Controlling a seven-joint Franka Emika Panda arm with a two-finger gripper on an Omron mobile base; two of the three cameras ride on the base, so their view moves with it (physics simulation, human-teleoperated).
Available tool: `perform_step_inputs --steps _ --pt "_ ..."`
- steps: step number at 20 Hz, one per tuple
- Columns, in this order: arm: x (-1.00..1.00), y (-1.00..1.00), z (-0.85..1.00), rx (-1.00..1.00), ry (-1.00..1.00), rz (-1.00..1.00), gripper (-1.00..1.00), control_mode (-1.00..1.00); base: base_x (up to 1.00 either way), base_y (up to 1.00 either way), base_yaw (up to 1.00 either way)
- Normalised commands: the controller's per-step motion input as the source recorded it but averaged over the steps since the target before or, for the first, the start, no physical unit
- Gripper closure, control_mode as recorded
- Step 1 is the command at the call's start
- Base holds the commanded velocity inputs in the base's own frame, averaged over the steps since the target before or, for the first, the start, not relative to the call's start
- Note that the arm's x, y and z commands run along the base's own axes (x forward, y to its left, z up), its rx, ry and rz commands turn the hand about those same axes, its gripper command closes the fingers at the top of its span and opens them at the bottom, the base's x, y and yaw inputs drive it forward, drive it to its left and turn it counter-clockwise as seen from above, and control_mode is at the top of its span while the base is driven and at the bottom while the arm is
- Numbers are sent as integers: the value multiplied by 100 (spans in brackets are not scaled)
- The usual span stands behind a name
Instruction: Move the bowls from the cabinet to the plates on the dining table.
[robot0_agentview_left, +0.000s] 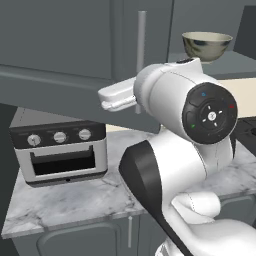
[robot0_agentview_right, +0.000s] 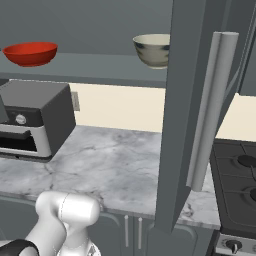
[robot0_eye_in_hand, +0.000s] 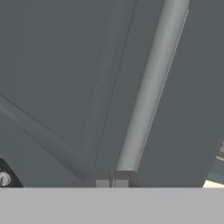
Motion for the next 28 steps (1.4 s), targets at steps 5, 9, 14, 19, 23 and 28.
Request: perform_step_inputs --steps 5,9,14,19,23,28 --pt "-6 9 -1 0 0 0 -100 -100 0 0 0" --pt "-13 0 1 0 0 0 -100 -100 0 0 0" --pt "-34 -14 9 0 0 0 -100 -100 0 0 0" --pt "-40 -26 17 0 -5 1 -100 -100 0 0 0" --pt "-31 -36 16 0 -3 3 -100 -100 0 0 0" --pt "-15 -39 11 2 0 9 -100 -100 0 0 0"
